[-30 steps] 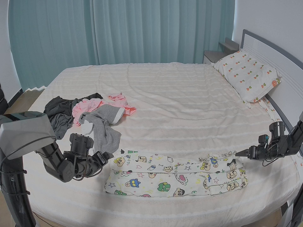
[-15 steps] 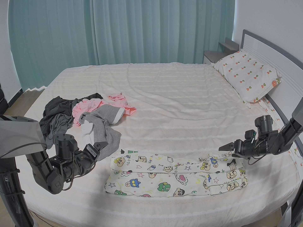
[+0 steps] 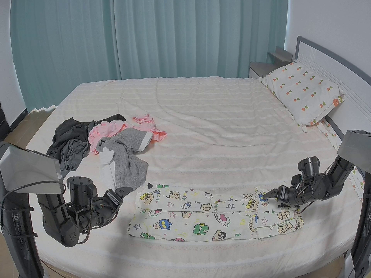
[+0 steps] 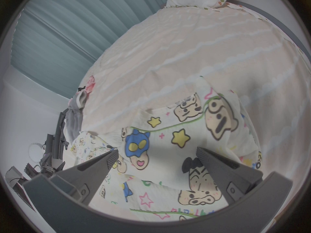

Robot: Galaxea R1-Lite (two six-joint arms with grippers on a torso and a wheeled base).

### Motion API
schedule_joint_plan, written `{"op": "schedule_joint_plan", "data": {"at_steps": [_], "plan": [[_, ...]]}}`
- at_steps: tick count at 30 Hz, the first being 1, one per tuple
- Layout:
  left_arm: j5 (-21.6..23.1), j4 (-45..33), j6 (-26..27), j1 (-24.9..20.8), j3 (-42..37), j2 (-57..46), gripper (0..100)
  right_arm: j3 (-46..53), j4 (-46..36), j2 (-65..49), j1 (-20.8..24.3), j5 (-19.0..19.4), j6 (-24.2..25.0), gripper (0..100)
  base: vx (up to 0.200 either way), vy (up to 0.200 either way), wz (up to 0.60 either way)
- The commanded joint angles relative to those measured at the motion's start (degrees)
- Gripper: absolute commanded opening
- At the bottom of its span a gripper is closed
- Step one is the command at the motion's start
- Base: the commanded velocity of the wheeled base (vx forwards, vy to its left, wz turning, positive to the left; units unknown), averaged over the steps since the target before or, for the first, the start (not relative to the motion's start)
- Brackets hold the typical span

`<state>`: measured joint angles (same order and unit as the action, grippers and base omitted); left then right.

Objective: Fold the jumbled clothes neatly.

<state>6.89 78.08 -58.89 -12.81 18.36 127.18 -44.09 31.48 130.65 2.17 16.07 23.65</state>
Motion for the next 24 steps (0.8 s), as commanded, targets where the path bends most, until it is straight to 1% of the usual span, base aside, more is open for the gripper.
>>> {"op": "schedule_joint_plan", "data": {"at_steps": [1,5,9,10,11,16,17,18,19,20,22,23,24], "plan": [[0.0,0.1,0.0,-0.1,-0.3,0.4,100,1.6,0.1,-0.2,-0.2,-0.7,0.2,100,0.0,0.0,0.0],[0.0,0.1,0.0,-0.1,-0.4,0.5,100,2.0,0.2,-0.8,-0.3,-1.1,0.3,100,0.0,0.0,0.0],[0.0,0.2,0.0,-0.1,-1.0,0.3,100,2.5,1.0,-4.3,-0.4,-1.7,4.0,100,0.0,0.0,0.0],[0.0,0.2,0.0,-0.1,-1.1,0.3,100,3.1,1.0,-6.5,-0.4,-2.0,6.1,100,0.0,0.0,0.0],[0.0,0.2,0.0,-0.1,-1.1,0.3,100,3.2,1.0,-6.6,-0.4,-2.0,6.2,100,0.0,0.0,0.0],[0.1,0.2,0.4,-0.2,-1.6,0.2,100,8.3,1.1,-16.5,2.4,-1.9,14.1,100,0.0,0.0,0.0],[0.3,0.2,1.1,-0.6,-1.5,0.2,100,10.7,1.2,-20.9,4.2,-1.7,19.4,100,0.0,0.0,0.0],[0.4,0.2,1.5,-0.7,-1.2,0.1,100,11.7,1.4,-22.4,5.0,-1.6,21.4,100,0.0,0.0,0.0],[0.4,0.2,1.5,-0.7,-1.2,0.1,100,11.7,1.4,-22.4,5.0,-1.6,21.4,100,0.0,0.0,0.0],[0.5,0.1,2.2,-0.9,-0.2,0.0,100,14.3,3.1,-25.4,6.1,-1.3,24.9,100,0.0,0.0,0.0],[0.6,-0.9,2.6,-1.2,2.2,-0.1,100,16.4,5.6,-26.3,6.4,-0.6,25.7,100,0.0,0.0,0.0],[0.6,-0.9,2.6,-1.2,2.2,-0.1,100,16.4,5.6,-26.3,6.4,-0.6,25.7,100,0.0,0.0,0.0],[0.6,-4.1,3.4,-1.3,5.5,-1.1,100,18.9,9.6,-26.5,6.9,0.7,26.2,100,0.0,0.0,0.0]]}}
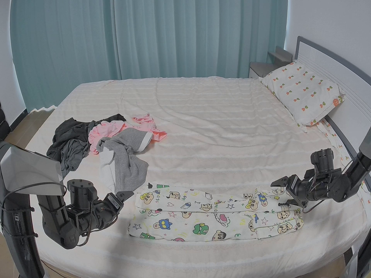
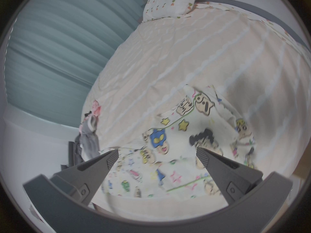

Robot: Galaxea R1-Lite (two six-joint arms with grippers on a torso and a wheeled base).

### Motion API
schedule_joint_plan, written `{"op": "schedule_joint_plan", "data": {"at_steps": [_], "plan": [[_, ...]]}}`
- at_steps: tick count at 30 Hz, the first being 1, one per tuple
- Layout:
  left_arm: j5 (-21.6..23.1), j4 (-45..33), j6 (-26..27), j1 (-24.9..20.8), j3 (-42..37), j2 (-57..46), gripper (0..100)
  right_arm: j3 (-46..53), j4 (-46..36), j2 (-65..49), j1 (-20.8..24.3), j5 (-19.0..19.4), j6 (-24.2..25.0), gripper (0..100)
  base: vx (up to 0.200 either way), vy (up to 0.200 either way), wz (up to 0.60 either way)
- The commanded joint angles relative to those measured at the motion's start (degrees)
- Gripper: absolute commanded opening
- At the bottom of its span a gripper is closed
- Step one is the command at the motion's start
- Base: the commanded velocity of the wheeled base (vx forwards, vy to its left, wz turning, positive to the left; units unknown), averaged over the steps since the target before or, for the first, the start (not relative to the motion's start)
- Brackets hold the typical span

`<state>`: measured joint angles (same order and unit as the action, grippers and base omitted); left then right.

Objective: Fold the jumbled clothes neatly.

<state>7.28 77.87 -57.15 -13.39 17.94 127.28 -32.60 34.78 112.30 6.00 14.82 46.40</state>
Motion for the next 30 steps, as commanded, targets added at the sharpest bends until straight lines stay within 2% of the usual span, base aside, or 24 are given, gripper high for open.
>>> {"op": "schedule_joint_plan", "data": {"at_steps": [1,3,4,6,7,9,11,12,13,18,24,30], "plan": [[0.2,-4.3,1.9,-0.8,6.2,-1.3,100,7.5,6.6,-8.1,3.1,2.1,3.4,100,0.0,0.0,0.0],[0.2,-15.7,4.7,-1.4,12.9,-4.1,100,10.6,12.2,-7.7,3.3,3.3,3.4,100,0.0,0.0,0.0],[0.2,-24.6,5.9,-1.6,18.3,-5.6,100,11.4,15.4,-7.4,3.8,3.8,3.4,100,0.0,0.0,0.0],[0.2,-35.4,6.8,-1.9,25.6,-7.0,100,12.2,18.8,-7.6,3.8,3.7,3.5,100,0.0,0.0,0.0],[0.2,-39.6,7.8,-2.2,28.5,-7.0,100,12.8,20.1,-8.0,3.8,3.7,3.5,100,0.0,0.0,0.0],[0.9,-45.1,13.4,-1.9,33.3,-6.3,100,14.3,21.6,-8.4,3.8,3.9,3.3,100,0.0,0.0,0.0],[3.6,-46.1,21.5,-1.2,34.9,-3.5,100,14.8,22.4,-8.9,4.1,3.9,3.3,100,0.0,0.0,0.0],[3.8,-46.1,21.8,-1.2,35.0,-3.4,100,14.8,22.4,-9.0,4.1,3.9,3.3,100,0.0,0.0,0.0],[6.0,-46.6,24.9,-1.2,35.7,-2.1,100,15.4,22.5,-9.6,4.6,3.9,3.3,100,0.0,0.0,0.0],[7.5,-47.7,25.3,-2.1,40.7,3.1,100,15.5,22.6,-10.3,5.6,3.8,3.0,100,0.0,0.0,0.0],[7.5,-54.1,25.6,-2.2,44.5,5.8,100,15.6,22.5,-10.3,6.3,3.6,3.0,100,0.0,0.0,0.0],[7.0,-55.0,30.0,-1.7,45.5,7.7,100,16.5,22.8,-10.7,7.8,3.4,3.0,100,0.0,0.0,0.0]]}}
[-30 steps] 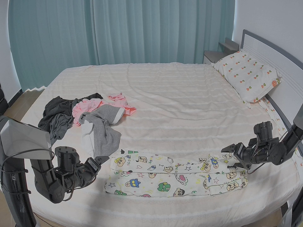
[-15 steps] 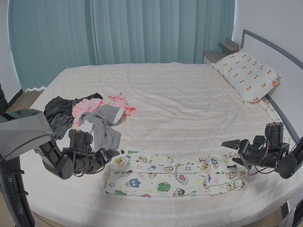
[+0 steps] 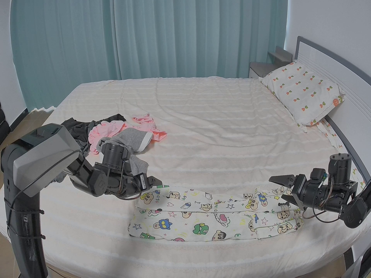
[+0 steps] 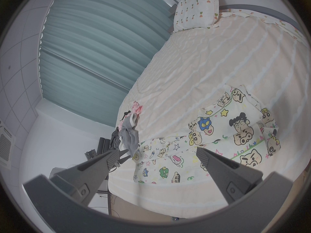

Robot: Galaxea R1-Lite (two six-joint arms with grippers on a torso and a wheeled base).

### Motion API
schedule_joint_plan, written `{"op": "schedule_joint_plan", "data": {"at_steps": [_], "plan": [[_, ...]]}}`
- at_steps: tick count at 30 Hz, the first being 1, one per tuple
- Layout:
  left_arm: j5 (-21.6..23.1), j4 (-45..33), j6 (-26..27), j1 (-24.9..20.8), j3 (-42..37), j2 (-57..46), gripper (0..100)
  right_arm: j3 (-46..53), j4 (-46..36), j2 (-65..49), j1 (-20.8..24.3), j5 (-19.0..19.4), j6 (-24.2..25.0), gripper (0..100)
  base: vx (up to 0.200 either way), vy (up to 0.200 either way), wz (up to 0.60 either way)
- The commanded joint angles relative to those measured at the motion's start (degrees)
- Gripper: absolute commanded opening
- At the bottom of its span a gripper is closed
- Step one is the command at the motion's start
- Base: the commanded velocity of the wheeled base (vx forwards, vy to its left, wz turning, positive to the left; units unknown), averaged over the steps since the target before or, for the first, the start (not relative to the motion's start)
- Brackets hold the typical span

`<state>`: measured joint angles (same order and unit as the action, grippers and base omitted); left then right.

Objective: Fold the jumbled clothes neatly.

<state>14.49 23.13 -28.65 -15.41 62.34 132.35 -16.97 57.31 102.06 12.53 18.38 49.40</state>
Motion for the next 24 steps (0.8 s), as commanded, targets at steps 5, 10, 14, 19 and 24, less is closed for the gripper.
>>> {"op": "schedule_joint_plan", "data": {"at_steps": [5,10,14,19,24], "plan": [[-0.2,-0.4,1.7,0.1,2.1,4.0,100,0.9,0.7,0.2,1.4,-0.2,0.0,100,0.0,0.0,0.0],[-0.6,-0.3,1.8,0.0,3.6,5.9,100,0.9,0.7,0.2,1.4,-0.2,0.0,100,0.0,0.0,0.0],[-2.5,-0.3,1.8,0.1,5.5,7.4,0,0.9,0.7,0.2,1.4,-0.2,0.0,100,0.0,0.0,0.0],[-3.3,-0.4,1.8,0.0,6.3,7.6,0,0.9,0.7,0.4,1.4,-0.2,0.0,100,0.0,0.0,0.0],[-3.7,-0.4,1.6,0.1,6.2,7.2,0,1.0,0.7,0.5,1.4,-0.2,0.0,100,0.0,0.0,0.0]]}}
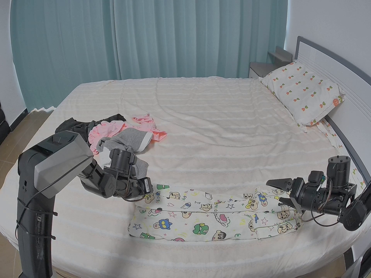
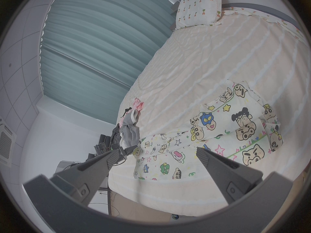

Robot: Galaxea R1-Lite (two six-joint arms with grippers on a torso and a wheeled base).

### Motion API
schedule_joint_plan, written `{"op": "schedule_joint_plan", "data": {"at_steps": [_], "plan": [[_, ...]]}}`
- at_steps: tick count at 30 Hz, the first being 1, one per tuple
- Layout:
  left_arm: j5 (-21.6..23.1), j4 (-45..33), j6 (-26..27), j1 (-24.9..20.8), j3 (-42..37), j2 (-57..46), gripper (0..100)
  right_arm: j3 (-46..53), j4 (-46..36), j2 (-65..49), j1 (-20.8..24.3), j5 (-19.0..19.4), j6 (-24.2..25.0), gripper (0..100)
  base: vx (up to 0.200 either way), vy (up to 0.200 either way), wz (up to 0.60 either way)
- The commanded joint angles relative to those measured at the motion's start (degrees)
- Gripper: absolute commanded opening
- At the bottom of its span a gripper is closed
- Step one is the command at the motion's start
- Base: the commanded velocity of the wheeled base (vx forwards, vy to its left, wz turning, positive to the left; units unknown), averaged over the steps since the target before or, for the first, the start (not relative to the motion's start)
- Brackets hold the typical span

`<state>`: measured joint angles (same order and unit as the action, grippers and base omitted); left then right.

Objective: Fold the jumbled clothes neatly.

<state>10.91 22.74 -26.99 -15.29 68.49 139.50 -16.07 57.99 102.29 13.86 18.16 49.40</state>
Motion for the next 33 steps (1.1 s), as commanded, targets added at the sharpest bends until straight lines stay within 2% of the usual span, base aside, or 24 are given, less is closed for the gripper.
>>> {"op": "schedule_joint_plan", "data": {"at_steps": [1,14,20,22,33], "plan": [[-0.1,0.0,-0.2,0.0,0.0,-0.1,0,0.1,0.0,0.3,0.0,0.0,0.0,100,0.0,0.0,0.0],[-2.2,1.4,-0.1,-0.5,1.4,-4.5,0,0.2,0.0,0.2,0.0,0.0,0.0,100,0.0,0.0,0.0],[-2.6,2.6,0.0,-0.5,5.2,-4.3,0,0.2,0.0,0.3,0.1,0.0,0.0,100,0.0,0.0,0.0],[-4.1,3.3,0.2,-0.9,6.8,-4.0,0,0.2,0.0,0.4,0.1,0.0,0.0,100,0.0,0.0,0.0],[-5.1,7.1,1.0,-2.1,9.7,-3.4,0,0.2,0.0,0.5,0.1,0.0,0.0,100,0.0,0.0,0.0]]}}
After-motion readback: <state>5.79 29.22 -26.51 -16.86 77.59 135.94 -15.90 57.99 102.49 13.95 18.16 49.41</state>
